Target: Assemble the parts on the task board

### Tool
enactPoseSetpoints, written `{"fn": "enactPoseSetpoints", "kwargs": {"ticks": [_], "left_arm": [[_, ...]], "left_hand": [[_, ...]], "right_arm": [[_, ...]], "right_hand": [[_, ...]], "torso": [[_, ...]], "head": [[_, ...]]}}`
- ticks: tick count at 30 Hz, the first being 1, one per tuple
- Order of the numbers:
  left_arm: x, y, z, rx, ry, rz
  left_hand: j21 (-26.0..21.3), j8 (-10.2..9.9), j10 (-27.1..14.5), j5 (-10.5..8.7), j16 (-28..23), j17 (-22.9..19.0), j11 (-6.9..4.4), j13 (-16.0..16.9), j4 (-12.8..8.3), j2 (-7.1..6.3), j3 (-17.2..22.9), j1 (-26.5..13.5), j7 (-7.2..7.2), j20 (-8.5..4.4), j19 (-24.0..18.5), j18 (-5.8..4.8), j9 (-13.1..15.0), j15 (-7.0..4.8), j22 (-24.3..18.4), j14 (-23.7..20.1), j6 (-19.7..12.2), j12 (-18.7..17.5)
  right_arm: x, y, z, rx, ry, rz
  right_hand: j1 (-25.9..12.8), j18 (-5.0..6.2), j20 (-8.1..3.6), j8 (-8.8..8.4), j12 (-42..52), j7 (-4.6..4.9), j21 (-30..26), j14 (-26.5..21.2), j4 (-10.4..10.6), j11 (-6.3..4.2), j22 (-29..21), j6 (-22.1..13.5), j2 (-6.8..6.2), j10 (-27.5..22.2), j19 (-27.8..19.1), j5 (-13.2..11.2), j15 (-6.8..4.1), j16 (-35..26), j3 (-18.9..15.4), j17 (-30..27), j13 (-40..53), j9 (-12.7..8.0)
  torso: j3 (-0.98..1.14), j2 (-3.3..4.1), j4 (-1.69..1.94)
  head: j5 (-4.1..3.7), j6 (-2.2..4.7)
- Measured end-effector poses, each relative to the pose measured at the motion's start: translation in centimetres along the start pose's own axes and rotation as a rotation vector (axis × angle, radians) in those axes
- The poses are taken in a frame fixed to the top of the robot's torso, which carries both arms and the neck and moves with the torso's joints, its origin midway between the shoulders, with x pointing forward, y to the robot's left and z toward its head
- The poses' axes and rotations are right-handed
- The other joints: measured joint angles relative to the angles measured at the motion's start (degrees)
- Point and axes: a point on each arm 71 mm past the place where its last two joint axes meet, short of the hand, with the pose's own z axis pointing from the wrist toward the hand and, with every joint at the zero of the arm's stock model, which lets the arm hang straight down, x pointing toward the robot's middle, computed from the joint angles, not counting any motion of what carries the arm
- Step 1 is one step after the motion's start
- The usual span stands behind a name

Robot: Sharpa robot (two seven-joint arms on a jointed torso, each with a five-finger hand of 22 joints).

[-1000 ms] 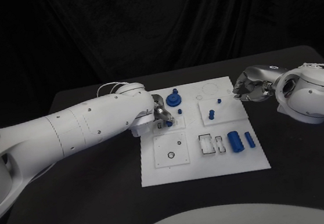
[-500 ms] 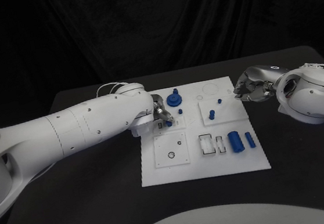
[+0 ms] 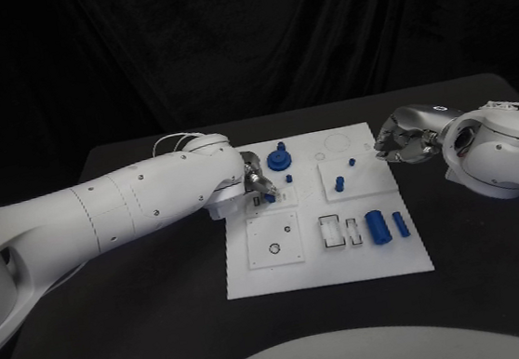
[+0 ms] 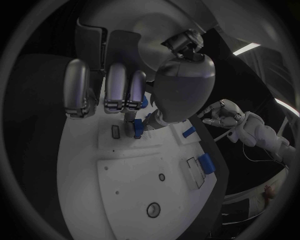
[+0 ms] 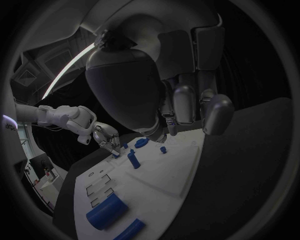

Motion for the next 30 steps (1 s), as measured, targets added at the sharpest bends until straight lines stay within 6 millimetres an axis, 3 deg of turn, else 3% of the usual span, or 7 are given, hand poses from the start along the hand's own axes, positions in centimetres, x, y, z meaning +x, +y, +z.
{"fn": "enactPoseSetpoints", "kwargs": {"ticks": [21, 22, 25, 28, 30], "left_arm": [[0.10, 0.01, 0.00, 0.005, -0.008, 0.014], [0.10, 0.02, 0.00, 0.005, -0.008, 0.015], [0.09, 0.09, 0.00, 0.004, -0.008, 0.014], [0.15, 0.33, 0.04, -0.001, -0.007, 0.015], [0.22, 0.43, 0.08, -0.003, -0.006, 0.014]], "left_hand": [[0.0, 0.0, 0.0, -0.24, 0.0, 0.0, 0.00, 0.0, 0.0, -0.22, 0.0, -0.2, 0.01, 0.00, 0.0, 0.00, 0.0, 0.00, 0.0, 0.0, 0.0, 0.0], [0.0, 0.0, 0.0, -0.64, 0.0, 0.0, 0.00, 0.0, -0.2, -0.22, -0.2, -0.2, 0.01, 0.00, 0.0, 0.00, 0.0, 0.00, 0.0, 0.0, 0.0, 0.0], [0.0, 0.0, 0.0, -4.87, 0.0, 0.0, 0.00, 0.0, 0.5, 0.11, -1.0, -0.6, 0.01, 0.00, 0.0, 0.00, 0.0, 0.00, 0.0, 0.0, 0.0, 0.0], [-0.2, 0.1, 0.0, -8.27, 0.0, 0.0, 0.00, 0.0, 2.7, -0.03, -4.3, -3.1, -0.07, 0.00, 0.0, 0.00, -0.1, 0.00, 0.0, 0.0, 0.0, 0.0], [-0.2, 0.2, 0.0, -9.39, 0.0, 0.0, 0.00, 0.0, 3.9, -0.19, -6.2, -4.4, -0.15, 0.00, 0.0, 0.00, -0.2, 0.00, 0.0, 0.0, 0.1, 0.0]], "right_arm": [[0.03, -0.01, 0.02, 0.002, 0.004, 0.001], [0.03, -0.01, 0.02, 0.002, 0.004, 0.001], [0.03, -0.03, 0.02, 0.003, 0.004, 0.001], [0.03, -0.05, 0.01, 0.004, 0.005, 0.001], [0.03, -0.05, 0.01, 0.004, 0.005, 0.001]], "right_hand": [[0.0, 0.00, 0.21, 0.23, 0.0, 0.00, -0.4, 0.0, 0.0, 0.00, 0.0, 0.0, 0.00, 0.0, -0.2, 0.0, 0.00, 0.0, 0.0, 0.0, 0.0, -0.1], [0.0, 0.00, 0.21, 0.23, 0.0, 0.00, -0.4, 0.0, 0.0, 0.00, 0.0, 0.0, 0.00, 0.0, -0.2, 0.0, 0.00, 0.0, 0.0, 0.0, 0.0, -0.1], [0.0, 0.00, 0.21, 0.23, 0.0, 0.00, -0.4, 0.0, 0.0, 0.00, 0.0, 0.0, 0.00, 0.0, -0.2, 0.0, 0.00, 0.0, 0.0, 0.0, 0.0, -0.1], [0.0, 0.00, 0.21, 0.23, 0.0, 0.00, -0.4, 0.0, 0.0, 0.00, 0.0, 0.0, 0.00, 0.0, -0.2, 0.0, 0.00, 0.0, 0.0, 0.0, 0.0, -0.1], [0.0, 0.00, 0.21, 0.23, 0.0, 0.00, -0.4, 0.0, 0.0, 0.00, 0.0, 0.0, 0.00, 0.0, -0.2, 0.0, 0.00, 0.0, 0.0, 0.0, 0.0, -0.1]], "torso": [[0.03, 0.01, -0.03], [0.03, 0.01, -0.03], [0.03, 0.01, -0.03], [0.03, 0.01, -0.03], [0.03, 0.01, -0.03]], "head": [[0.13, 0.00], [0.13, 0.00], [0.18, 0.00], [0.21, 0.00], [0.26, 0.00]]}}
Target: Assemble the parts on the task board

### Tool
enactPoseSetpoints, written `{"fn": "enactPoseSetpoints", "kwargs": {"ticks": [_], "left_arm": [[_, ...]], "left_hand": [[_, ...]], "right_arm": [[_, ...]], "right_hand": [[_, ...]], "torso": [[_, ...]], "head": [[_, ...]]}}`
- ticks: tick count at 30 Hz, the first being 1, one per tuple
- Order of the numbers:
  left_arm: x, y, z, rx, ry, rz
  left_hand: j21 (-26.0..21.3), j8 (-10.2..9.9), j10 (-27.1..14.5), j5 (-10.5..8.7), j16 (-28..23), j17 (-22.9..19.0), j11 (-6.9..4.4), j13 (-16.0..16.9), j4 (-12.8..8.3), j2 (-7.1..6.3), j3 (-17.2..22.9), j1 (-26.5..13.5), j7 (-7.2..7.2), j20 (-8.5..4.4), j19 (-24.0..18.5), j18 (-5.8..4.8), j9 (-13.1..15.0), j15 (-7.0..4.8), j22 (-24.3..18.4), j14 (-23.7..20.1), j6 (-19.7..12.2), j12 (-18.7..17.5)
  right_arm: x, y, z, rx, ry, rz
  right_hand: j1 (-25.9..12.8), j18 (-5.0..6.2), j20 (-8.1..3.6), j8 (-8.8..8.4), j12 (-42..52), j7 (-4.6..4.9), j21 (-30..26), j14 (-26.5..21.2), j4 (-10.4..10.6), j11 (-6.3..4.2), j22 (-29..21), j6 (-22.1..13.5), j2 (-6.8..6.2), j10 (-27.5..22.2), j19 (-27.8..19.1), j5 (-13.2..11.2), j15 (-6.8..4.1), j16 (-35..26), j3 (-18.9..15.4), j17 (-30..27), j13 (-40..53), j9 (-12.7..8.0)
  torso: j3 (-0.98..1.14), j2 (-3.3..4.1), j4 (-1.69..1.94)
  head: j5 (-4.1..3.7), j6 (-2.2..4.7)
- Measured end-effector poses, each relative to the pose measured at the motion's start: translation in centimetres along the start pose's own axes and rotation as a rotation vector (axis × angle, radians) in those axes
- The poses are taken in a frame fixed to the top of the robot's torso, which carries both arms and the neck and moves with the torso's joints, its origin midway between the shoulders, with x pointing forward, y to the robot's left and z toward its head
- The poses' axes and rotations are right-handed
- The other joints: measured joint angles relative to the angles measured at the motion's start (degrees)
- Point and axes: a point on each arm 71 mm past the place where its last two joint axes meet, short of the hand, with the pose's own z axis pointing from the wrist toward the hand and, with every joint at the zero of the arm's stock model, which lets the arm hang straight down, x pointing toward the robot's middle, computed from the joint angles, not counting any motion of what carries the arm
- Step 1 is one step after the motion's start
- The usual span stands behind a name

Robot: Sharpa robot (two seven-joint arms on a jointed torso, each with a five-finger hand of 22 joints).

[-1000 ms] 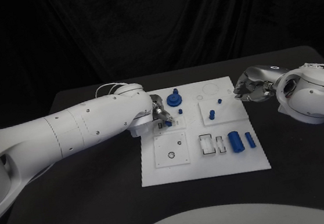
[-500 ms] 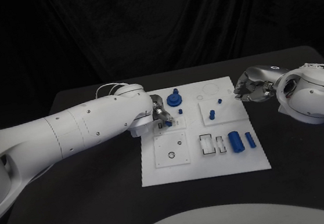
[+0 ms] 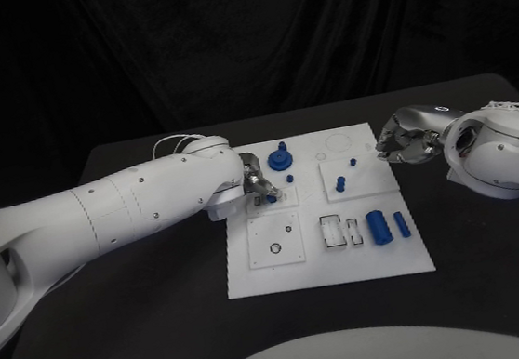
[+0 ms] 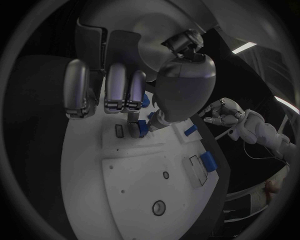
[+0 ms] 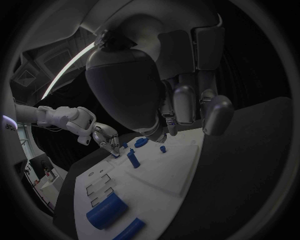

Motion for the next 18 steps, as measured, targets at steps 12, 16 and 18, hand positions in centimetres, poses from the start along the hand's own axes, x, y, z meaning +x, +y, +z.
{"fn": "enactPoseSetpoints", "kwargs": {"ticks": [12, 16, 18], "left_arm": [[0.01, -0.08, -0.06, 0.004, 0.005, 0.002], [0.01, -0.06, -0.07, 0.005, 0.005, 0.002], [0.01, -0.05, -0.07, 0.005, 0.005, 0.001]], "left_hand": [[-0.4, -1.9, 0.0, -4.05, 0.0, 0.0, 0.40, 0.0, 4.9, 0.75, -10.9, -4.9, 0.94, 0.00, 0.0, 0.00, -1.6, 0.33, 0.0, -0.1, -0.5, 0.0], [-0.4, -2.2, 0.0, -4.06, 0.0, 0.0, 0.40, 0.0, 5.1, 1.47, -12.6, -5.6, 0.95, 0.00, 0.0, 0.00, -1.6, 0.43, 0.0, 0.0, -0.5, 0.0], [-0.4, -2.2, 0.0, -4.05, 0.0, 0.0, 0.40, 0.0, 5.0, 1.79, -12.7, -5.9, 1.03, 0.00, 0.0, 0.00, -1.7, 0.43, 0.0, 0.0, -0.4, 0.0]], "right_arm": [[0.02, -0.06, -0.03, 0.002, 0.003, -0.001], [0.02, -0.08, -0.05, 0.003, 0.004, 0.000], [0.03, -0.09, -0.05, 0.004, 0.005, 0.000]], "right_hand": [[0.0, -0.01, 0.00, 0.00, 0.0, 0.00, 0.0, 0.0, 0.0, 0.00, 0.0, 0.0, 0.00, 0.0, 0.0, 0.0, 0.00, 0.0, 0.0, 0.0, 0.0, 0.0], [0.0, 0.00, 0.00, 0.00, 0.0, 0.00, 0.0, 0.0, 0.0, 0.00, 0.0, 0.0, 0.00, 0.0, 0.0, 0.0, 0.00, 0.0, 0.0, 0.0, 0.0, 0.0], [0.0, 0.00, 0.00, 0.00, 0.0, 0.00, 0.0, 0.0, 0.0, 0.00, 0.0, 0.0, 0.00, 0.0, 0.0, 0.0, 0.00, 0.0, 0.0, 0.0, 0.0, 0.0]], "torso": [[0.00, 0.01, 0.02], [0.00, 0.01, 0.03], [0.00, 0.01, 0.03]], "head": [[0.04, 0.00], [0.09, 0.00], [0.11, 0.00]]}}
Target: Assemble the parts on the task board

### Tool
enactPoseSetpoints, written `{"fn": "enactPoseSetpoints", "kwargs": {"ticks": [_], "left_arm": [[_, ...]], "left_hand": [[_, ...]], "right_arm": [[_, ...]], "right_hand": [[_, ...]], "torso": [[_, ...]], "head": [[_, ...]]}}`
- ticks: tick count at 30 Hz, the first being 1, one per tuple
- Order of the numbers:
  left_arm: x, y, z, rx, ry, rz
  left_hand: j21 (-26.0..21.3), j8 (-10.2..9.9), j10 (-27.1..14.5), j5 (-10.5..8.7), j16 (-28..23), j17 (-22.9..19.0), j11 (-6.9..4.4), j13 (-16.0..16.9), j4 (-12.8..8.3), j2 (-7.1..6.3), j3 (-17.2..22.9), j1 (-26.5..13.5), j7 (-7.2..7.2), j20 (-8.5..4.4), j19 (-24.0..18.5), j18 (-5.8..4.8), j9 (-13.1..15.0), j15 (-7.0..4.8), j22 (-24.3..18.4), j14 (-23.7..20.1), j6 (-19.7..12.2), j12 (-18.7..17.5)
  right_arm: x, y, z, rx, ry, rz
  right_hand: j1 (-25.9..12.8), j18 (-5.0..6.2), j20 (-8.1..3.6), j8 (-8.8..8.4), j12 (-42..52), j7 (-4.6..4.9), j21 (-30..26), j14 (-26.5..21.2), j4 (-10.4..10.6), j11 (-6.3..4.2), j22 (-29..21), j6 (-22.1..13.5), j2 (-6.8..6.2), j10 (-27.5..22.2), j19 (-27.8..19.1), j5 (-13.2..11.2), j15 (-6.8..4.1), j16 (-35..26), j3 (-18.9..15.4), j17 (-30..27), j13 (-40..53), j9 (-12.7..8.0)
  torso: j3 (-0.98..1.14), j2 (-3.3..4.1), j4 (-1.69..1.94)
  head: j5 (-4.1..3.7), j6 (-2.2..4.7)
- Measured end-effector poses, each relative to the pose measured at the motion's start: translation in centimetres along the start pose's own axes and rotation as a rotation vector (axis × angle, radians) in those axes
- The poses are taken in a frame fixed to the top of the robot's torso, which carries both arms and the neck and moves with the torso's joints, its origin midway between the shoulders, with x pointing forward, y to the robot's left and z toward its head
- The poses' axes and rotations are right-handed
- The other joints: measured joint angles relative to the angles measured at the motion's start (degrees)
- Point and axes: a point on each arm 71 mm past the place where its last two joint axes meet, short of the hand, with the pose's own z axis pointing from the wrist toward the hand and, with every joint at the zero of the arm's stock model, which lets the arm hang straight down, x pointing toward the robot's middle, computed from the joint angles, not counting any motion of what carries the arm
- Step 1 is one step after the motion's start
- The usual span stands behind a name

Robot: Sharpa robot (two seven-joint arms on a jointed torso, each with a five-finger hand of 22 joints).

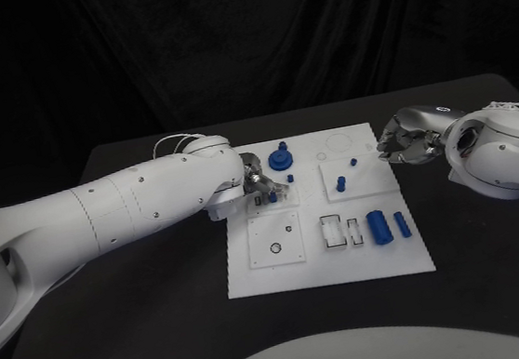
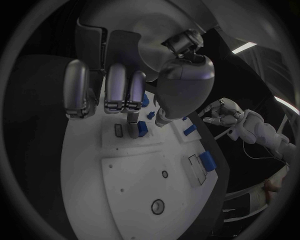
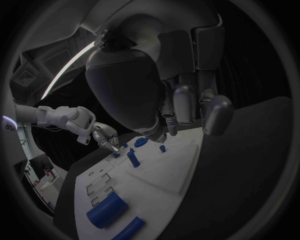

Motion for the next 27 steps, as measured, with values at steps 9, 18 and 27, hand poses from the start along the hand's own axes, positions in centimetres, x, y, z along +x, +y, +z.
{"fn": "enactPoseSetpoints", "kwargs": {"ticks": [9, 18, 27], "left_arm": [[0.1, 0.2, -0.1, 0.010, -0.005, -0.006], [0.7, 1.6, -1.3, 0.056, -0.080, -0.010], [-3.3, 2.6, -3.7, 0.093, -0.237, -0.017]], "left_hand": [[-0.1, -0.2, 0.0, 0.00, 0.0, 0.0, 0.00, 0.0, 0.1, 1.45, -1.9, -1.4, -0.17, 0.00, 0.0, 0.00, -0.1, 0.00, 0.0, 0.0, 0.7, 0.0], [1.8, 3.3, 0.0, 5.41, 0.0, 0.0, -0.41, 0.0, -0.5, 2.43, -4.7, 4.0, -1.13, 0.00, 0.0, 0.00, 3.3, -0.45, 0.0, 0.0, 2.2, 0.0], [1.9, 5.0, -0.2, 7.28, 0.0, 0.0, -0.60, 0.0, -1.2, 2.81, -5.5, 9.2, -1.45, -0.42, 0.0, 0.00, 6.2, -0.64, 0.0, -0.2, 1.8, 0.0]], "right_arm": [[0.0, 0.0, 0.0, 0.001, 0.002, 0.001], [-0.1, -0.4, -0.3, 0.008, 0.000, 0.003], [-0.3, -0.6, -0.4, -0.002, -0.028, 0.014]], "right_hand": [[0.0, 0.00, 0.00, 0.00, 0.0, 0.00, 0.0, 0.0, 0.0, 0.00, 0.0, 0.0, 0.00, 0.0, 0.0, 0.0, 0.00, 0.0, 0.0, 0.0, 0.0, 0.0], [0.0, 0.00, 0.00, 0.00, 0.0, 0.00, 0.0, 0.0, 0.0, 0.00, 0.0, 0.0, 0.00, 0.0, 0.0, 0.0, 0.00, 0.0, 0.0, -0.1, 0.0, 0.0], [0.0, 0.00, 0.00, 0.27, 0.0, 0.00, 0.0, 0.0, 0.0, 0.00, 0.0, 0.6, 0.00, 0.0, 0.0, 0.0, 0.00, 0.0, 0.0, -0.1, 0.0, 0.0]], "torso": [[0.00, 0.02, 0.02], [-0.01, 0.04, 0.03], [-0.07, 0.03, -0.03]], "head": [[-0.01, 0.00], [-0.14, 0.00], [0.07, 0.00]]}}
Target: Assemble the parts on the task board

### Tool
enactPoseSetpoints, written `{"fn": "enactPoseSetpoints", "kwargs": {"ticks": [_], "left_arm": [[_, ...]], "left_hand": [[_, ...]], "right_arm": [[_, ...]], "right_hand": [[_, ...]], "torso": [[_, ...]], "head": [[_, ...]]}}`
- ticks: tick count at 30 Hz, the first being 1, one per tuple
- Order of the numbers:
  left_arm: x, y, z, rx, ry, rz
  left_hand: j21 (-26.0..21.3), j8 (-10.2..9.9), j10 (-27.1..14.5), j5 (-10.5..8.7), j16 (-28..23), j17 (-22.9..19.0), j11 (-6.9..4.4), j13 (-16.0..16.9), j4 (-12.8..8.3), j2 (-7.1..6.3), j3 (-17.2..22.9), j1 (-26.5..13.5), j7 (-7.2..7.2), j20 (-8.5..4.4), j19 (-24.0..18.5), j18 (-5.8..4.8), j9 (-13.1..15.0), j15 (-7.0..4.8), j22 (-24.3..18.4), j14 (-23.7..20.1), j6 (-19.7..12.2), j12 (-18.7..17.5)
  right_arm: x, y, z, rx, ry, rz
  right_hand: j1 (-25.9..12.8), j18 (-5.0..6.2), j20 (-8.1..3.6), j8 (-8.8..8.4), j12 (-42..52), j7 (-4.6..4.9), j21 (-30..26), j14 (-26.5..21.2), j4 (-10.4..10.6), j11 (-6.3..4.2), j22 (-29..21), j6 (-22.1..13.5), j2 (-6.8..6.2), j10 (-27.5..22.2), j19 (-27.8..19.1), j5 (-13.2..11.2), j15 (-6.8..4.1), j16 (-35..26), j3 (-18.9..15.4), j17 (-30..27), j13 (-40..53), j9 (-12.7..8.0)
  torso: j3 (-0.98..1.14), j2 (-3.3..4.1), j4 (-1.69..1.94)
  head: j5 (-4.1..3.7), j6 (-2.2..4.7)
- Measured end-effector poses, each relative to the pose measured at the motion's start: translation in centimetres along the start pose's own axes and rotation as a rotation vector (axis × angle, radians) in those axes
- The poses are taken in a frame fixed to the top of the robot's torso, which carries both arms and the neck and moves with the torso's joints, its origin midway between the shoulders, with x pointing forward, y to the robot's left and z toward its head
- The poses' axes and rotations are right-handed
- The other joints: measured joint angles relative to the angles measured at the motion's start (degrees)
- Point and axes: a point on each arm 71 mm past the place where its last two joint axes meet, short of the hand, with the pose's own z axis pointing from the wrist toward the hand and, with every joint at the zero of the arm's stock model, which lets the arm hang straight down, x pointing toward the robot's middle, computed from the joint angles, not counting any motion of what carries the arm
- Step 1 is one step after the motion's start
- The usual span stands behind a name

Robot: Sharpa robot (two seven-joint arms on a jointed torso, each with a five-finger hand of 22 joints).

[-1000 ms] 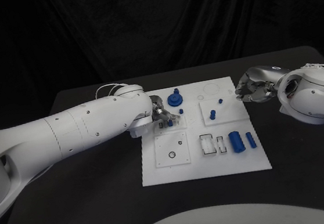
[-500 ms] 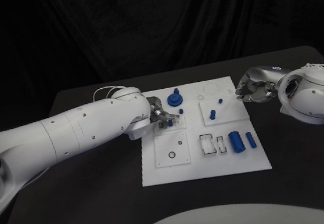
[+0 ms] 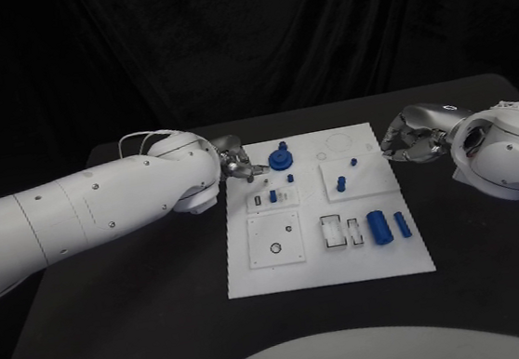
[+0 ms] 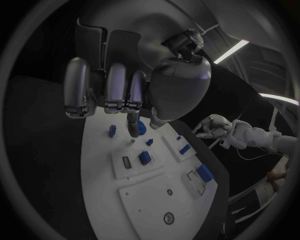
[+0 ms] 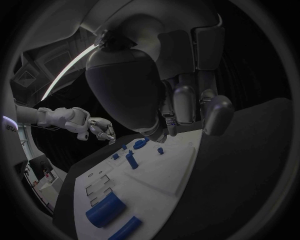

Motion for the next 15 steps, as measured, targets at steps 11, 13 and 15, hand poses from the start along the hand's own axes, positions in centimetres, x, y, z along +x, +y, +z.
{"fn": "enactPoseSetpoints", "kwargs": {"ticks": [11, 13, 15], "left_arm": [[-3.4, 0.7, 0.7, -0.021, -0.092, 0.012], [-3.6, 0.9, 1.1, -0.036, -0.089, 0.020], [-3.7, 1.1, 1.5, -0.053, -0.083, 0.028]], "left_hand": [[0.3, 0.7, 0.2, 0.88, 0.0, 0.0, -0.21, 0.0, 0.2, 0.63, -0.2, 2.3, -0.08, 0.00, 0.0, 0.00, 1.6, -0.20, 0.0, 0.2, -1.3, 0.0], [0.3, 0.7, 0.2, 0.88, 0.0, 0.0, -0.21, 0.0, 0.2, 0.63, -0.2, 2.3, -0.09, 0.00, 0.0, 0.00, 1.7, -0.20, 0.0, 0.2, -1.3, 0.0], [0.3, 0.7, 0.2, 0.62, 0.0, 0.0, -0.20, 0.0, 0.3, 0.63, -0.3, 2.3, 0.14, 0.00, 0.0, 0.00, 1.8, -0.20, 0.0, 0.2, -1.6, 0.0]], "right_arm": [[-0.2, 0.2, 0.1, -0.019, -0.027, 0.014], [-0.2, 0.3, 0.1, -0.021, -0.029, 0.015], [-0.2, 0.3, 0.1, -0.022, -0.029, 0.016]], "right_hand": [[-0.6, 0.00, 0.00, 0.23, 0.0, -0.20, 0.0, 0.0, 0.0, 0.00, 0.0, 0.2, 0.01, 0.0, 0.0, 0.0, 0.00, 0.0, 0.0, 0.0, 0.0, 0.0], [-0.6, 0.00, 0.00, 0.23, 0.0, -0.20, 0.0, 0.0, 0.1, 0.00, 0.0, 0.2, 0.01, 0.0, 0.0, 0.0, 0.00, 0.0, 0.1, 0.0, 0.0, 0.0], [-0.6, 0.00, 0.00, 0.23, 0.0, -0.20, 0.0, 0.0, 0.2, 0.00, 0.0, 0.2, 0.01, 0.0, 0.0, 0.0, 0.00, 0.0, 0.2, 0.0, 0.0, 0.0]], "torso": [[0.11, -0.10, -0.03], [0.13, -0.08, -0.03], [0.15, -0.06, -0.03]], "head": [[0.07, 0.00], [-0.05, 0.00], [-0.16, 0.00]]}}
